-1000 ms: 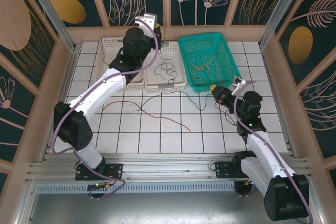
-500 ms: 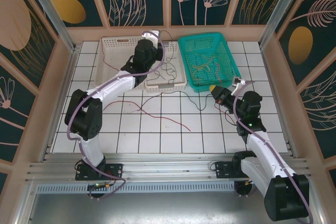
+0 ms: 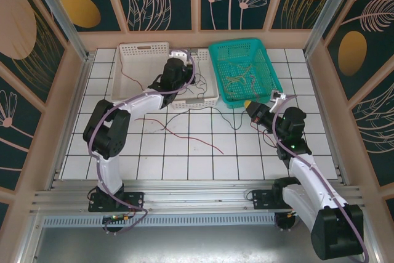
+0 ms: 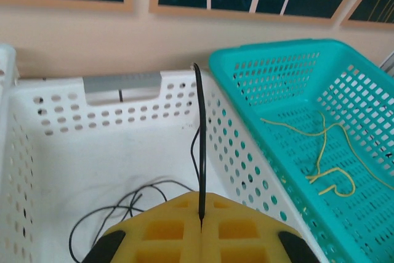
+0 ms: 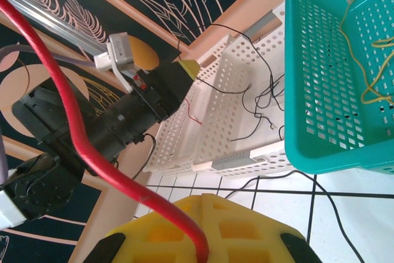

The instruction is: Untangle the cables

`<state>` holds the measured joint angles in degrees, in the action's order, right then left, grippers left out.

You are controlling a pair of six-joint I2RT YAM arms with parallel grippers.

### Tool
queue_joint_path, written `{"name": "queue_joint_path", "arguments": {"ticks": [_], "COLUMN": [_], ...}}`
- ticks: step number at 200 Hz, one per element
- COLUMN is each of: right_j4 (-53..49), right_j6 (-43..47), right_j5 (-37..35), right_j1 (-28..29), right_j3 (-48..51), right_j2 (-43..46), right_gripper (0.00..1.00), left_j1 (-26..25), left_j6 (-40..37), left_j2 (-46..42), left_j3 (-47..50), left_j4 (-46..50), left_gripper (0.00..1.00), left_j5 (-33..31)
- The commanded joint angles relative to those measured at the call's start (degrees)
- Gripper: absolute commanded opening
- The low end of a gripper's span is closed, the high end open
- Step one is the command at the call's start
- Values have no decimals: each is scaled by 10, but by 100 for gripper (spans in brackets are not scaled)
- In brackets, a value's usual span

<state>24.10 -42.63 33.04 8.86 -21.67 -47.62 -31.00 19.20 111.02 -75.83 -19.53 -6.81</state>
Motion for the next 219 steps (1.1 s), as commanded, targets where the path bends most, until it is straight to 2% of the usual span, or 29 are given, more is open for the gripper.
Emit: {"name": "queue_joint_path", "arguments": {"ticks": [1,15,121,160,200,207,219], "right_j4": [15,15,17,11,13,13,10], "right_j6": [11,11,5,5,3,3,4], "right_j5": [3,2,-7,-8,-10,-9,-8], "right_j1": [5,5,12,15,19,20,20], "right_j3": [-1,-2,-3,-10,-13,-14,-16], "right_j2": [8,8,2,1,-1,-1,0], "right_gripper": [0,0,0,0,0,0,0], "left_j1": [3,4,4,3,4,3,4], "left_j6": [30,37,52,56,49,49,48], "left_j2": [13,15,23,-2,-28,-33,-44], "left_j3": [13,23,35,40,25,24,23], "left_j4": [-19,-21,-13,-15,0,2,5], "left_gripper": [0,1,51,73,90,98,99], "left_j5": [18,21,26,24,27,25,21]}}
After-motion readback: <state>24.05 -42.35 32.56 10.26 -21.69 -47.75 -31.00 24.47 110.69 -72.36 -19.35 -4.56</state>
